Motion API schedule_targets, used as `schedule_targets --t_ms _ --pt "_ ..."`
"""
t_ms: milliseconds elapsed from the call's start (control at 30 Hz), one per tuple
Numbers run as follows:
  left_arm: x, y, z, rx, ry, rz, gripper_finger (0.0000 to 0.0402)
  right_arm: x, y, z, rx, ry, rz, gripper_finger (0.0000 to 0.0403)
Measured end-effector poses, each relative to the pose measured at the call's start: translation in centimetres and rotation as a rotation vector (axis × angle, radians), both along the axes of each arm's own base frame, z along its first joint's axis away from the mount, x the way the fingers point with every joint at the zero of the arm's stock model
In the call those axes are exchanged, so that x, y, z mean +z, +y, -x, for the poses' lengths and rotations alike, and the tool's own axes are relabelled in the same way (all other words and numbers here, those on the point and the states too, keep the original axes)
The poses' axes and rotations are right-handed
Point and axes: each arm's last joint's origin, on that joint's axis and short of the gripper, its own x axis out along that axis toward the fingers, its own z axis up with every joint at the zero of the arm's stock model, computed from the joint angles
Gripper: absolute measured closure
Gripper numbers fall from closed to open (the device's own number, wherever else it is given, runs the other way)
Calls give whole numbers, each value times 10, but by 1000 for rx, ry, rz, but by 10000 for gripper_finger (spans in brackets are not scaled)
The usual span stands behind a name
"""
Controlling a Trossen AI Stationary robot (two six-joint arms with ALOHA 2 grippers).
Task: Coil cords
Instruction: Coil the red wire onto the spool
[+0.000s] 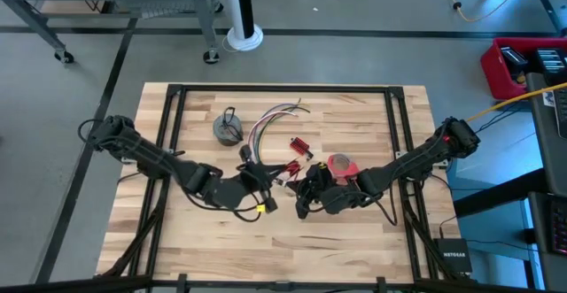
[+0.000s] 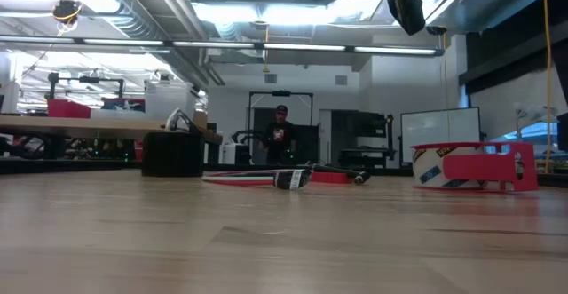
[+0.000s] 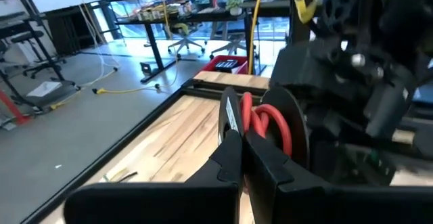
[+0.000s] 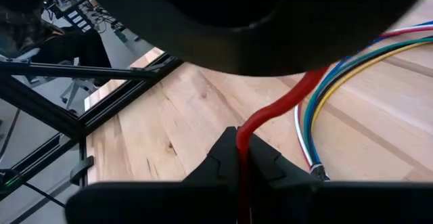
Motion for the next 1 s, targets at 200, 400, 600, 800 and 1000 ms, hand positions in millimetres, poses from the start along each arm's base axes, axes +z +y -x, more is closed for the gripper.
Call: schedule_targets --t_ms 200,400,600,800,1000 --pt "4 8 -6 -23 -58 64 401 0 0 0 0 -2 -1 402" --pt "1 13 -10 1 -79 107 401 8 2 -4 9 -80 -20 402" --pt "-8 11 -20 -14 -64 82 401 14 4 -7 52 -144 -44 402" --pt "-12 11 -22 -33 -27 48 401 16 5 -7 64 -156 -62 402" --pt "-16 7 -20 -53 35 -6 401 19 5 -8 64 -186 -78 402"
